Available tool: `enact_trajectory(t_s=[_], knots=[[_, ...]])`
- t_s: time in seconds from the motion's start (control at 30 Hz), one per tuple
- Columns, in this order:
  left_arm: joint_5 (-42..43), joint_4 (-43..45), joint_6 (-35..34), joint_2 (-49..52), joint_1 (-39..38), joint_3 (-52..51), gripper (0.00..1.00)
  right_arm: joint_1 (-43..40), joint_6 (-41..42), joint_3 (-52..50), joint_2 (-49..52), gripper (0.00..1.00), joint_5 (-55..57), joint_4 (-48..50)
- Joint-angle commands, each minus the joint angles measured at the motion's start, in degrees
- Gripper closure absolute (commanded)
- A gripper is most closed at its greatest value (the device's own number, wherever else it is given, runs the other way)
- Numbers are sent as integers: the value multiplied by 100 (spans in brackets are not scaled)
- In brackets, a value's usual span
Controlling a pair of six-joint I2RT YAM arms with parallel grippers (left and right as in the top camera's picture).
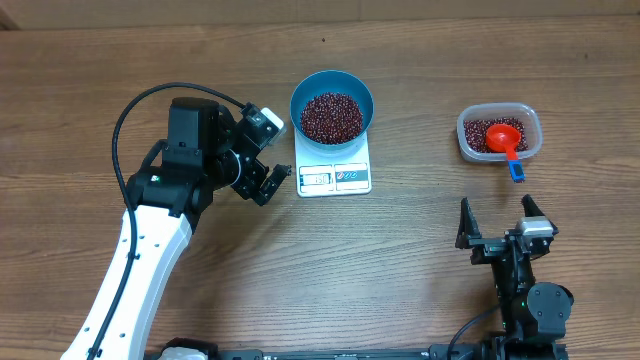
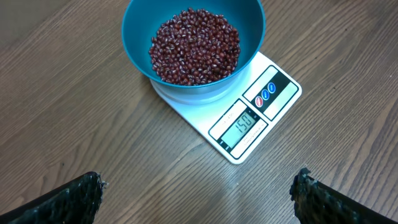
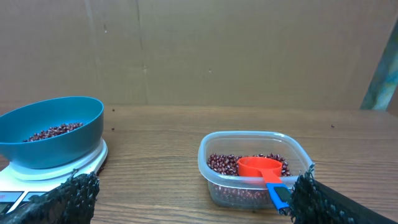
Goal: Scoop item into bowl and weigh 150g on scale
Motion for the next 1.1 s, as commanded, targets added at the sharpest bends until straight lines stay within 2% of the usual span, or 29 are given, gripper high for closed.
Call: enact_trajectory(t_s=[0.0,0.57,0.77,0.83,1.0,1.07], knots=[[98,2,66,26,22,118,0,35,11,-61,-46,0,-2,15],[-92,-142,66,15,24,94,1,35,11,-61,-46,0,-2,15],[4,186,31,-481,26,-341,0,35,11,-61,-46,0,-2,15],[-138,560,-221,-831,26,-592,0,35,11,-61,-46,0,-2,15],[-1958,2227,-2013,-1930,26,-1738,0,35,11,-61,-46,0,-2,15],[-2133,2750,-2153,-2308,26,-2214,1,35,11,-61,-46,0,-4,15]])
